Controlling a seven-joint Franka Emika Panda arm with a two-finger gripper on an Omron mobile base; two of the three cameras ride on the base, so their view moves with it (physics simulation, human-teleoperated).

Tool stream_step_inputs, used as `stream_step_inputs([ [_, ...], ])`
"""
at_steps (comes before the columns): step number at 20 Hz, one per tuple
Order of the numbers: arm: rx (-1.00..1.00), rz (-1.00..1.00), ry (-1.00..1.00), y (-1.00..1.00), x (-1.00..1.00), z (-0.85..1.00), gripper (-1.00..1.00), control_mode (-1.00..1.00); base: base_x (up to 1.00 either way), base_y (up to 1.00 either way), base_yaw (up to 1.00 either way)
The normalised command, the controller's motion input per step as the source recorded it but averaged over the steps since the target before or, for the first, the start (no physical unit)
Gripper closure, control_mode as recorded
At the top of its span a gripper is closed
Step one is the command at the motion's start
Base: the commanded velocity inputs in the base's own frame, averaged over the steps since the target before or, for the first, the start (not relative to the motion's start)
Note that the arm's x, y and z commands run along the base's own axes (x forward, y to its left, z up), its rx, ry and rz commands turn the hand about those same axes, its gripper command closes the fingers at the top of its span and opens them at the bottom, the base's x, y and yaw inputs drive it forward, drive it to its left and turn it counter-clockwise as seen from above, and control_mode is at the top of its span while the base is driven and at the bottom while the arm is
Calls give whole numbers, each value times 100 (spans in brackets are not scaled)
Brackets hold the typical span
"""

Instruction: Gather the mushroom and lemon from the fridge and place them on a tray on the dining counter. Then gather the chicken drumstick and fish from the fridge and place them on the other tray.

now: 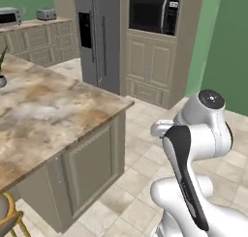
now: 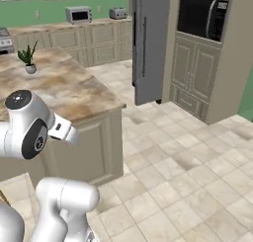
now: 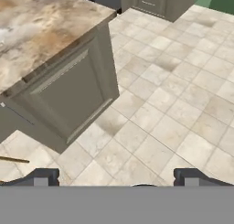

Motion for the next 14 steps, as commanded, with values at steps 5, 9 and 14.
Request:
stream_step_inputs([
  [5, 0, 0, 0, 0, 0, 0, -100, 100, 76, -76, -1],
  [9, 0, 0, 0, 0, 0, 0, -100, 100, 88, -67, 0],
  [14, 0, 0, 0, 0, 0, 0, -100, 100, 95, -53, 2],
])
